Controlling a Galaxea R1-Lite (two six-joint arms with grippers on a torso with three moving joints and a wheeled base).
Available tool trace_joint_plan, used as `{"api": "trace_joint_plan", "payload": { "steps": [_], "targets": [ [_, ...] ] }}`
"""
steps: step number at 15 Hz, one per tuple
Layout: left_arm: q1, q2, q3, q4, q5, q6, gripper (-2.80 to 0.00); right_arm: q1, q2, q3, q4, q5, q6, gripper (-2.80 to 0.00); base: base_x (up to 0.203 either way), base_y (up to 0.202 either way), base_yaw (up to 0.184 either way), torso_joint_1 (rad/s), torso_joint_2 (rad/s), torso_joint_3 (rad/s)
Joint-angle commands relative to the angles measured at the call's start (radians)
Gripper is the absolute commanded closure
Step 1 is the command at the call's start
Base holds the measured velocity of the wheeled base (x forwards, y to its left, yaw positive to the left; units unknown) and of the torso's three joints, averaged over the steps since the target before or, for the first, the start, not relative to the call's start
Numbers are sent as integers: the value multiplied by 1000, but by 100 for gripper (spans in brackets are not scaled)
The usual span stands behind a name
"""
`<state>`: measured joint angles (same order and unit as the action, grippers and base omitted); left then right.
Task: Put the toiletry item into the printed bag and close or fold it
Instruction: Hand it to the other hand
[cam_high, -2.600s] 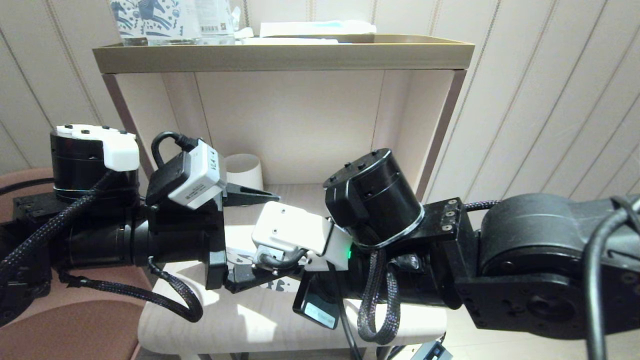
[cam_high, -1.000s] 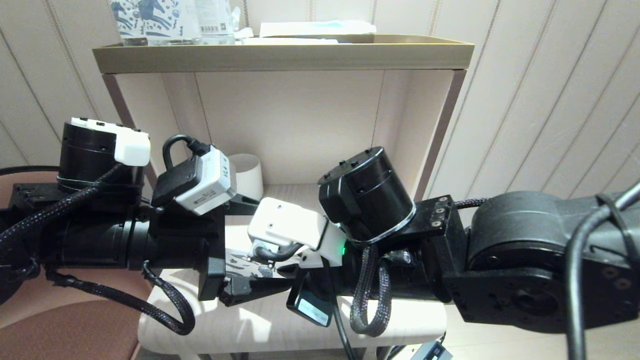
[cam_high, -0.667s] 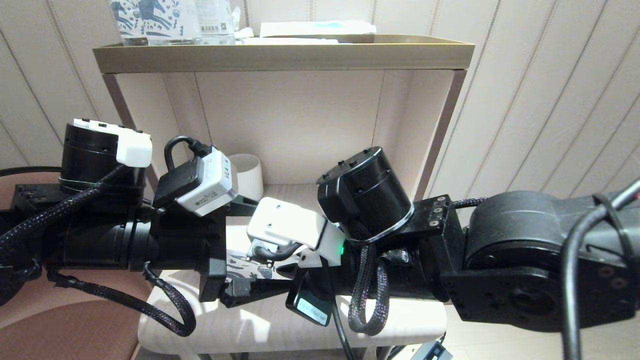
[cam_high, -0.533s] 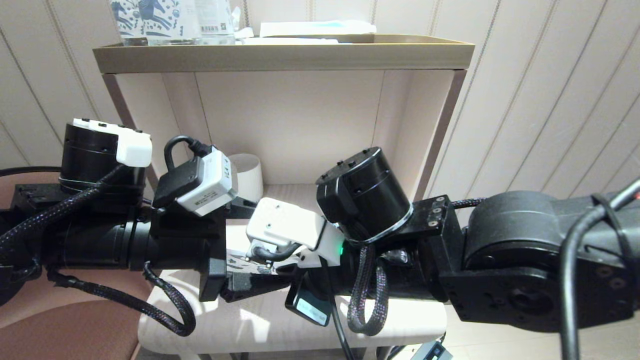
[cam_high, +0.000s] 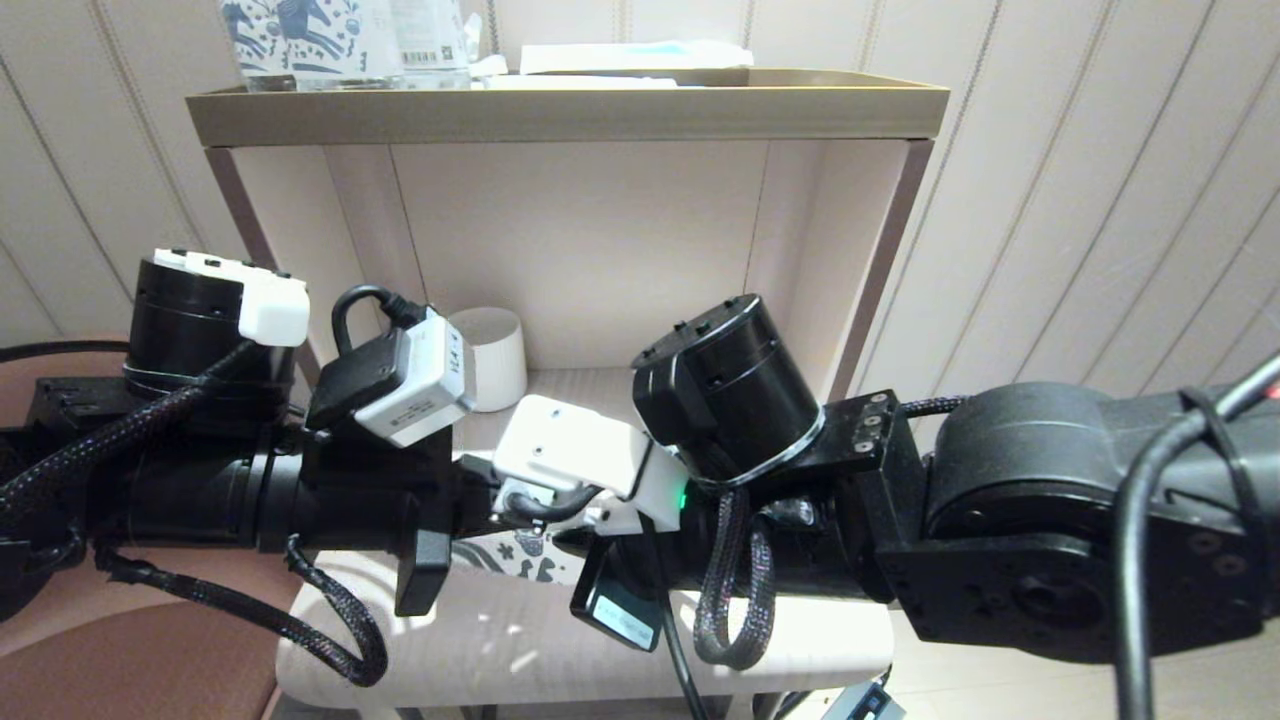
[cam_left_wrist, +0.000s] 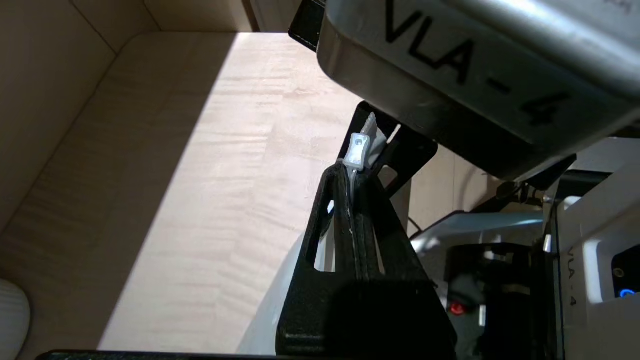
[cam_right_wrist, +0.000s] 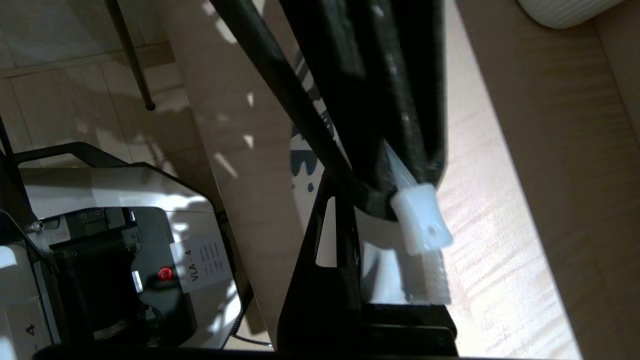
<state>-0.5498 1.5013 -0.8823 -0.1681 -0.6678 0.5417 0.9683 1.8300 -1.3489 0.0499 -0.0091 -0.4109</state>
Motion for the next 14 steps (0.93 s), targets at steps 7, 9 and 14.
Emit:
{"api": "trace_joint_plan", "payload": {
  "steps": [7, 9, 14],
  "targets": [
    [1, 5, 2, -2, -18, 3, 0, -2, 8, -3, -1, 1, -2, 0, 0, 0, 0, 0, 0, 0],
    [1, 5, -3, -1, -20, 0, 0, -3, 8, -4, -1, 1, -2, 0, 0, 0, 0, 0, 0, 0],
    [1, 15, -5, -4, -21, -7, -280, -3, 6, 2, -1, 1, -2, 0, 0, 0, 0, 0, 0, 0]
  ]
}}
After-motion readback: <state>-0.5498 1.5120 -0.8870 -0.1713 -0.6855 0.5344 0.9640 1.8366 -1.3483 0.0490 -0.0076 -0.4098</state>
